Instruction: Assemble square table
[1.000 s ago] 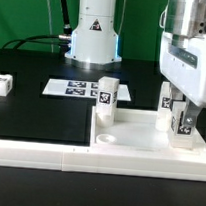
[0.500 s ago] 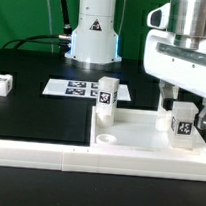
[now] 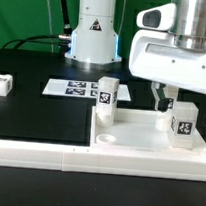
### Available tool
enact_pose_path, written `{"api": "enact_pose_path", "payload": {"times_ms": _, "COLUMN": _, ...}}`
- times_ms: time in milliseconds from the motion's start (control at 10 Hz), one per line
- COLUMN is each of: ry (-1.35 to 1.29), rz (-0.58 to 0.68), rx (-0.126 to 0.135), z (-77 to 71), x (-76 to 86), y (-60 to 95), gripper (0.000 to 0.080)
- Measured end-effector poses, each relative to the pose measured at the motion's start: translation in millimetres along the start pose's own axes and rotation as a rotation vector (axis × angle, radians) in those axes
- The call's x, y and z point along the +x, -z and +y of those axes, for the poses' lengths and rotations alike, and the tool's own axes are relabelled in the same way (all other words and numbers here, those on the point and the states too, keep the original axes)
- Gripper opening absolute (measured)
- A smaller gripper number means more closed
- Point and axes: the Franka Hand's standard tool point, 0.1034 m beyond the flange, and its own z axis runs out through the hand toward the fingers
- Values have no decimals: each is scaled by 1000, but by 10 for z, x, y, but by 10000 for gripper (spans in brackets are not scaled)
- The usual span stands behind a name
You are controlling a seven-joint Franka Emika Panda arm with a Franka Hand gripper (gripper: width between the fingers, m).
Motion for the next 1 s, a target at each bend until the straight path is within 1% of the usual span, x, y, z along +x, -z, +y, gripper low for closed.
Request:
{"api": "enact_pose_path", "payload": {"times_ms": 100, "ry": 116, "rz": 5, "rx": -6, "z": -5, "x": -11, "y": -3, "gripper": 649}}
{"api": "enact_pose_path", "payload": {"times_ms": 200, "ry": 194, "rz": 4, "rx": -7, "z": -7, "x": -15, "y": -4, "gripper": 649}}
{"api": "enact_pose_path", "payload": {"times_ms": 300, "ry": 222, "rz": 3, "rx": -8, "z": -11, "x": -22, "y": -4, "gripper": 649}}
{"api": "enact_pose_path", "payload": {"times_ms": 900, "ry": 595, "rz": 4, "rx": -11, "z": 10, "x": 7, "y": -4, "gripper": 649}}
{"api": "enact_pose_path", "payload": {"times_ms": 1000, "ry": 617, "rz": 5, "rx": -12, "z": 11, "x": 8, "y": -4, "gripper": 533}}
